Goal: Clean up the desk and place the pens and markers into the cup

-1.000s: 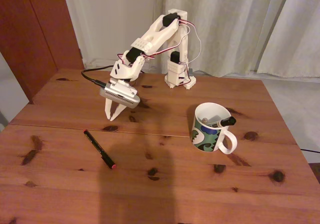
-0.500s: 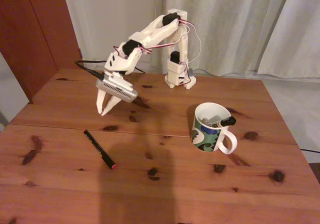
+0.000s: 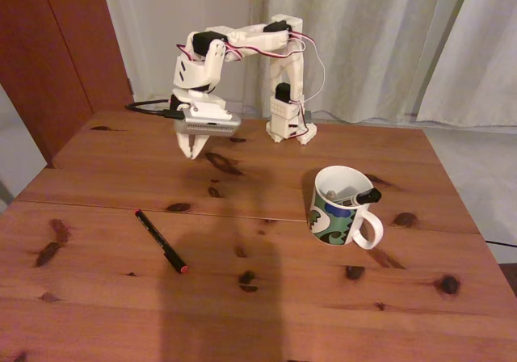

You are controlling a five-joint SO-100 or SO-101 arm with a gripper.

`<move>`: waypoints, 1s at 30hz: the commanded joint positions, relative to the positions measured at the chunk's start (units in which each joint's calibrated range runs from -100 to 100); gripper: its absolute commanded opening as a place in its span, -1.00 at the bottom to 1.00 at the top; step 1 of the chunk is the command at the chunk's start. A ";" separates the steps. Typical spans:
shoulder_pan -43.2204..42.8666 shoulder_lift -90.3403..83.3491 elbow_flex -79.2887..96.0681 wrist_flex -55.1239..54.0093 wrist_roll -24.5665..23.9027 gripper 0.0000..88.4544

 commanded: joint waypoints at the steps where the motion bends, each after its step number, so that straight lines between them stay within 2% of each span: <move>1: 0.08 -0.34 -3.52 3.46 0.05 -0.99; 12: 1.04 8.19 -4.33 4.06 0.05 -0.98; 30: 2.41 29.70 -34.09 5.01 -0.05 -0.98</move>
